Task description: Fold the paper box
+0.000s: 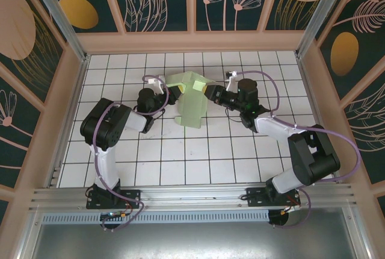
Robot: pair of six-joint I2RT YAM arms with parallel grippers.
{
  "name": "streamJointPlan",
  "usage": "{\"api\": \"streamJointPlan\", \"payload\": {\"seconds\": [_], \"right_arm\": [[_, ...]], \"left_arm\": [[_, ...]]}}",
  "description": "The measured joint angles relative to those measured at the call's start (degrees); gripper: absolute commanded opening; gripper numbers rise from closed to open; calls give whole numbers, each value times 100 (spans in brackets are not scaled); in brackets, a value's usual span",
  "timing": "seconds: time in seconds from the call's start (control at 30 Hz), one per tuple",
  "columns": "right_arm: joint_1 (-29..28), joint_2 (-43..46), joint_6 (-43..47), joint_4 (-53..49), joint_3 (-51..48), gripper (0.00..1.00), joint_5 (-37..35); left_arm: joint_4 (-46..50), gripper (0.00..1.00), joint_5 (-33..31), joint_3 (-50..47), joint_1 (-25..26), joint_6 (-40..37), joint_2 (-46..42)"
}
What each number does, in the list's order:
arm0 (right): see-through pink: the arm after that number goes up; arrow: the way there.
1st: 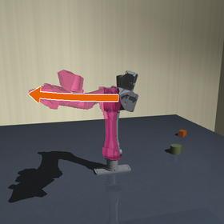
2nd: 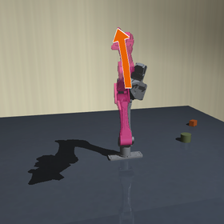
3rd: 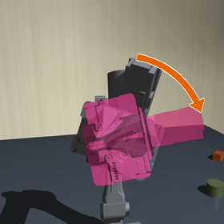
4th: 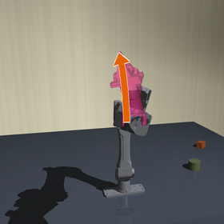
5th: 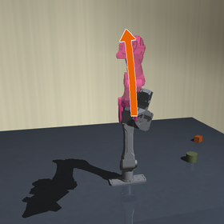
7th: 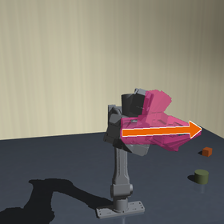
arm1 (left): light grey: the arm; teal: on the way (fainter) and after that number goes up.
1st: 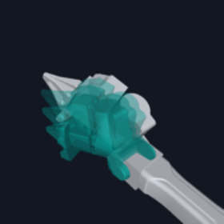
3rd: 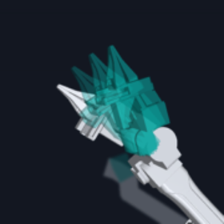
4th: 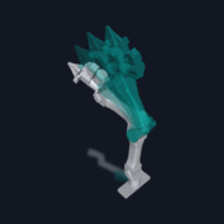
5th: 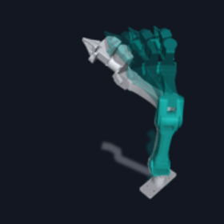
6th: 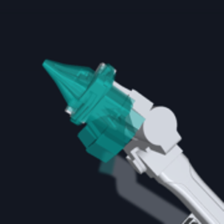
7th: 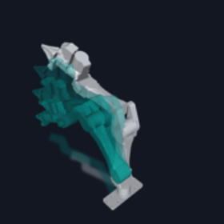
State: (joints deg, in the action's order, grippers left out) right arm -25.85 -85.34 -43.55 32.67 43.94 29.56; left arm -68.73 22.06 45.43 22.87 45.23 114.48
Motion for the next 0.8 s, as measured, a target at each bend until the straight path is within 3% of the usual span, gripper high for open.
{"api": "streamJointPlan", "payload": {"seconds": [0.07, 0.17, 0.3, 0.33, 0.47, 0.53, 0.8], "right_arm": [[-9, -2, 2, -22, 15, 27, -7], [-13, -7, 33, -72, 74, 0, -33], [-13, -7, 79, -195, 111, 0, -109], [-13, -7, 107, -219, 114, 3, -122], [-33, 72, 214, -356, 114, 47, -358], [-42, 221, 317, -433, 101, 56, -636], [-157, 994, 708, -962, 160, 60, -1770]], "left_arm": [[0, 0, 0, 0, 0, 0, 2], [9, 0, -4, 0, -2, -17, 2], [33, 0, -48, 0, -13, -26, 4], [48, 0, -50, 0, -11, -39, 2], [52, 0, -72, -7, 2, -37, 4], [50, 0, -138, -11, 11, -13, 4], [431, 0, -813, -11, 15, -52, -7]]}}
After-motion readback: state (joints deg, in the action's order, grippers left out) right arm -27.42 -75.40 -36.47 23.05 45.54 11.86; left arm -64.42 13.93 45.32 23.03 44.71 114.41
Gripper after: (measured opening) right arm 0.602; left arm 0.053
